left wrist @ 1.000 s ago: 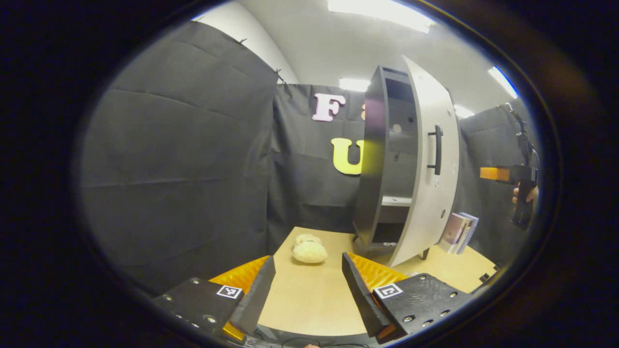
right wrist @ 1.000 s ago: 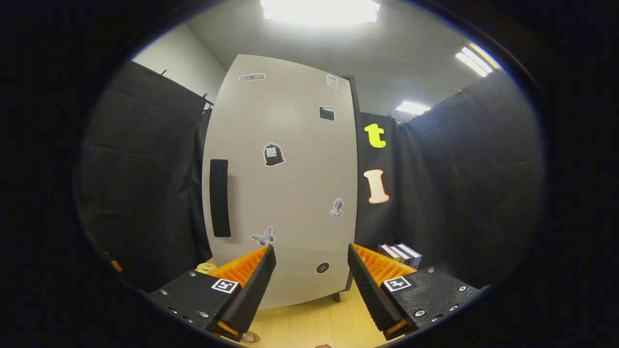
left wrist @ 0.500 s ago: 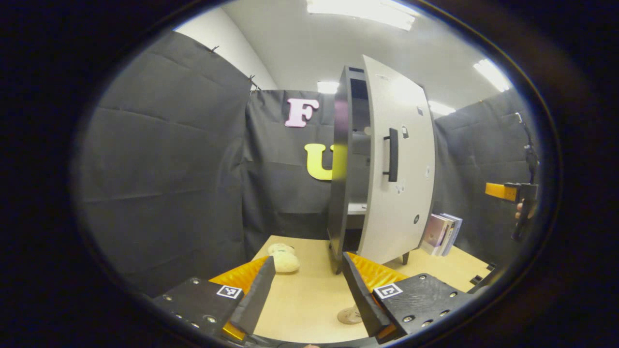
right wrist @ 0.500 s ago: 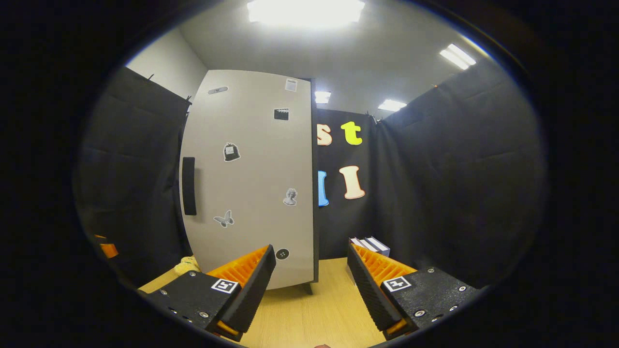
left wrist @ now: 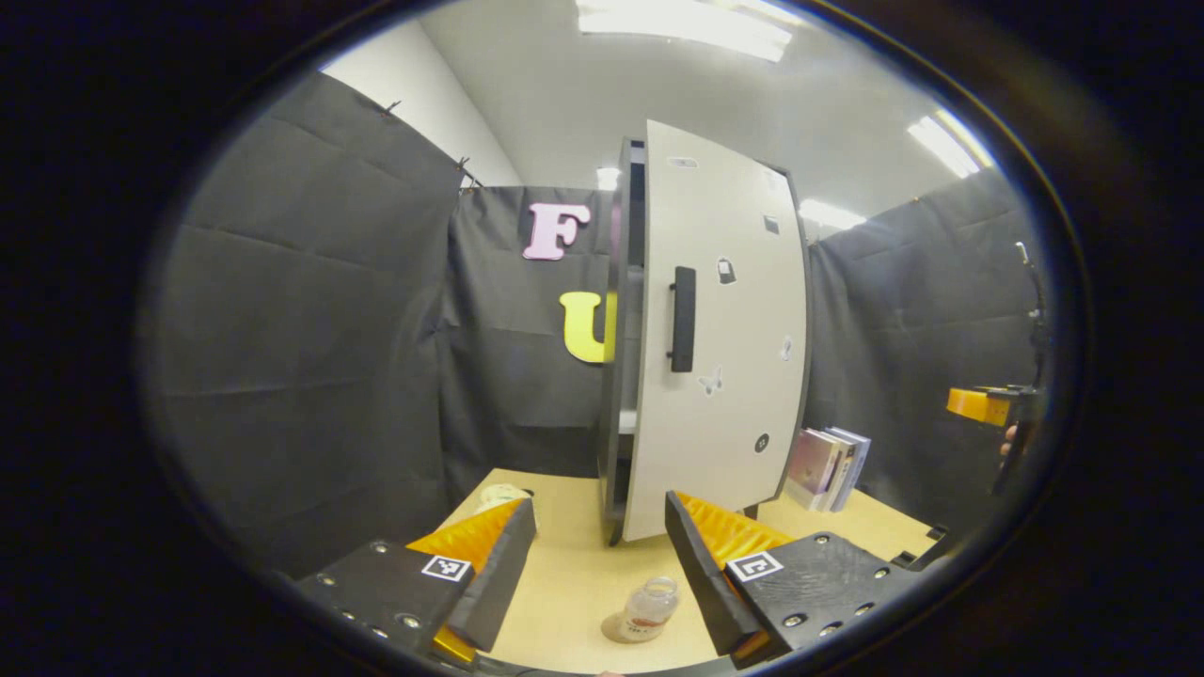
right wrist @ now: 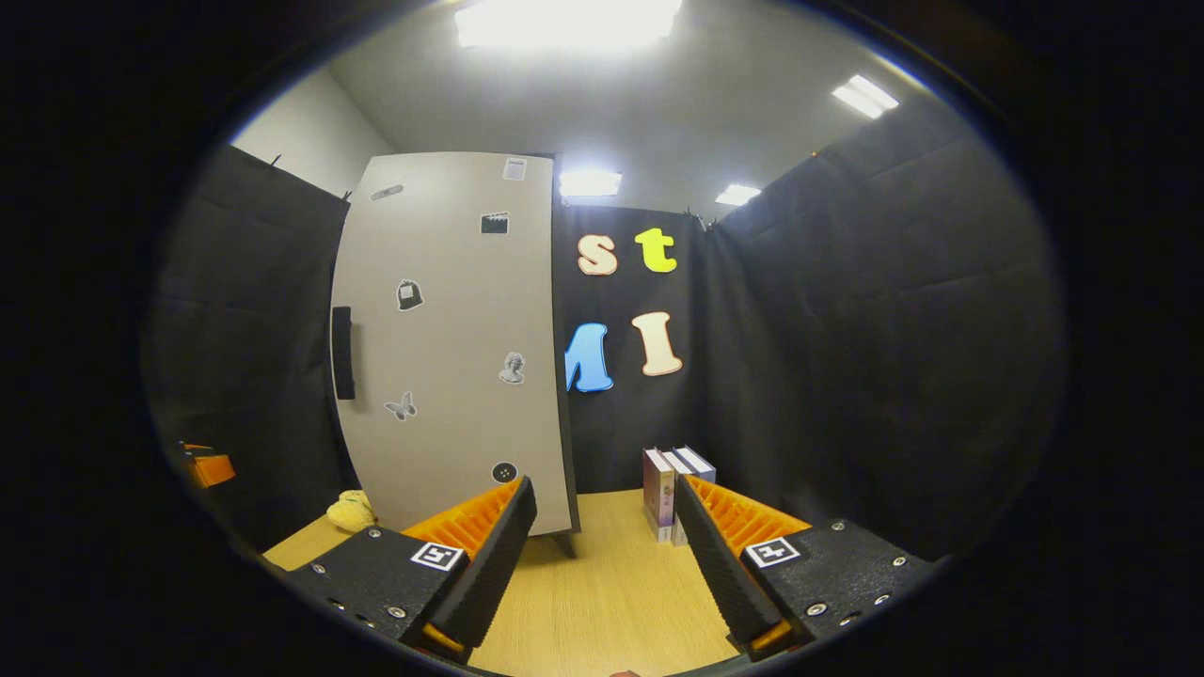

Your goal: Open the cabinet door with the right hand, grasp the bottle in the cabinet with the left hand and place it on the coaster, then close the cabinet door with the right hand.

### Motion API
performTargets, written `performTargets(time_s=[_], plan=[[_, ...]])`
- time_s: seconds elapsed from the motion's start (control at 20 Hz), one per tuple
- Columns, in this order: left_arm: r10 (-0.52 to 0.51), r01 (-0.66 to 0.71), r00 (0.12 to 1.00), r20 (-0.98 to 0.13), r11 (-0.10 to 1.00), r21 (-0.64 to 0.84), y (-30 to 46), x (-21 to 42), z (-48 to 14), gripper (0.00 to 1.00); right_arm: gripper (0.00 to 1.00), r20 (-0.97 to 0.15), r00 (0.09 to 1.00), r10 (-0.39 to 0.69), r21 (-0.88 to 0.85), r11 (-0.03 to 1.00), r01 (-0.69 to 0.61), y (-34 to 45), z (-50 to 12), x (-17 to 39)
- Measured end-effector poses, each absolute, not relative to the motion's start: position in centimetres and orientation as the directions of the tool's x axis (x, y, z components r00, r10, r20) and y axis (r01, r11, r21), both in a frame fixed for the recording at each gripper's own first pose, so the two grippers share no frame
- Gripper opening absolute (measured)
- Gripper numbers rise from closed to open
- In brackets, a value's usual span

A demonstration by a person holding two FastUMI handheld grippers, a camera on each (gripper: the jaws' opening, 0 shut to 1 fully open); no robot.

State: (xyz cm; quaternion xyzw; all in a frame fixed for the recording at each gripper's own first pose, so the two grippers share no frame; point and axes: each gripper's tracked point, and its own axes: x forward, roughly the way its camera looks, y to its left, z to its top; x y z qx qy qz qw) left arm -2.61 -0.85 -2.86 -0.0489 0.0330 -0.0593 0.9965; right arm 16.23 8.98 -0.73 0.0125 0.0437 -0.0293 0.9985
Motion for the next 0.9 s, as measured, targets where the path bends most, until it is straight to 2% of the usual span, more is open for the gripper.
performTargets(time_s=[0.3, 0.6, 0.9], plan=[[-0.116, 0.111, 0.992, -0.052, 0.99, -0.089, -1.6, -2.5, -2.2, 0.81, 0.93, -0.106, 0.993, -0.051, 0.029, 0.998, 0.055, 8.5, -1.6, 16.2], [-0.096, 0.092, 0.994, -0.044, 0.993, -0.077, -0.8, -2.3, -1.7, 0.83, 0.93, -0.078, 0.995, -0.055, 0.007, 0.998, 0.056, 9.0, -0.6, 16.6], [-0.075, 0.073, 0.996, -0.038, 0.996, -0.055, -0.5, -1.8, -1.2, 0.81, 0.93, -0.076, 0.996, -0.046, 0.0, 0.999, 0.046, 9.5, -0.7, 16.8]])
